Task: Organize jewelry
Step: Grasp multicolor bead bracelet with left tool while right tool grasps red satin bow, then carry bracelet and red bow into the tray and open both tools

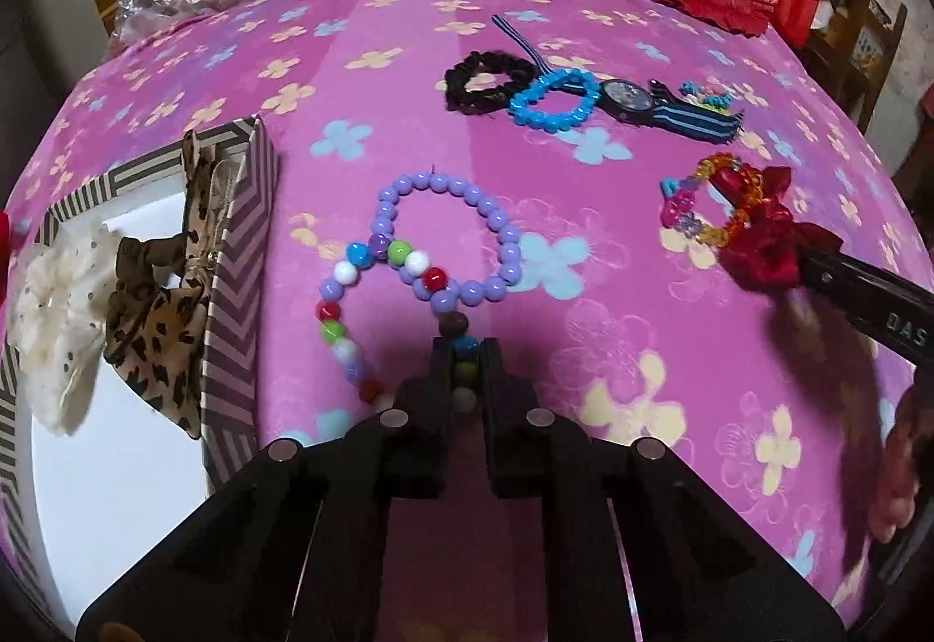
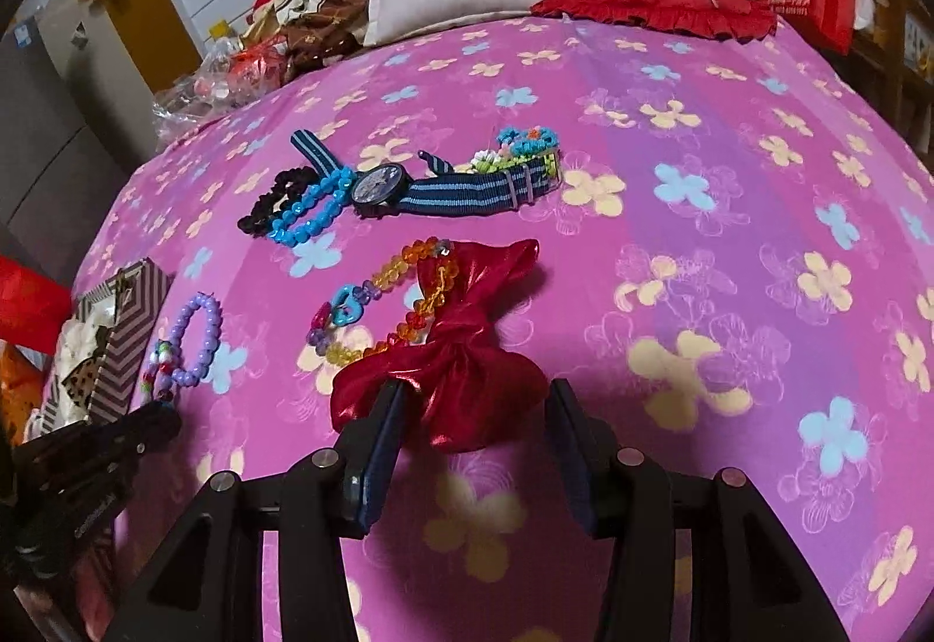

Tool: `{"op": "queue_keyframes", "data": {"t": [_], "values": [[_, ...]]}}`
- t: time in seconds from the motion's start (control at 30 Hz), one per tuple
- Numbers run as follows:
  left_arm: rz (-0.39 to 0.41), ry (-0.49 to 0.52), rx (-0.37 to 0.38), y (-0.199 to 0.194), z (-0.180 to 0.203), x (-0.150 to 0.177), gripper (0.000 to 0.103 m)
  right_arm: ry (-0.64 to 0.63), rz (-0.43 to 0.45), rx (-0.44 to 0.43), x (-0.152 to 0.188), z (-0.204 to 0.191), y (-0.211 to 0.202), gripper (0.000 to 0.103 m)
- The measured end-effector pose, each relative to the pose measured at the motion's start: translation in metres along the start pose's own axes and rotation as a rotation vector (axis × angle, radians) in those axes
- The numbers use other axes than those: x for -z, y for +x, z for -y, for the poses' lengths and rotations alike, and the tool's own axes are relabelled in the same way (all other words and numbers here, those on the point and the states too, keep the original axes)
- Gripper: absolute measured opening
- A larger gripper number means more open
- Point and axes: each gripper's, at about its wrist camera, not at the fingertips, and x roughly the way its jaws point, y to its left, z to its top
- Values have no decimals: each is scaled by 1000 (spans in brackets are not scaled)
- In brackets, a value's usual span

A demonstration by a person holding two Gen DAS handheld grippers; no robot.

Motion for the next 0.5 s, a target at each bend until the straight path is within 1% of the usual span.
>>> {"op": "queue_keyframes", "data": {"t": [0.03,0.07,0.1,0.2,0.3,0.4,0.5], "values": [[1,-3,10,-1,0,1,8,-3,-1,4,1,0,0,36],[-1,-9,25,-2,-1,3,8,-4,-14,-4,2,0,0,15],[-1,-24,48,-5,-3,6,8,4,-22,-13,2,2,-2,12],[24,-72,109,-24,-11,12,8,47,-14,-25,5,12,-14,11],[69,-115,165,-53,-19,16,8,79,4,-41,8,19,-32,11],[121,-145,196,-87,-31,24,8,93,30,-50,12,24,-56,11],[170,-183,210,-119,-46,32,8,89,57,-60,14,22,-79,11]]}}
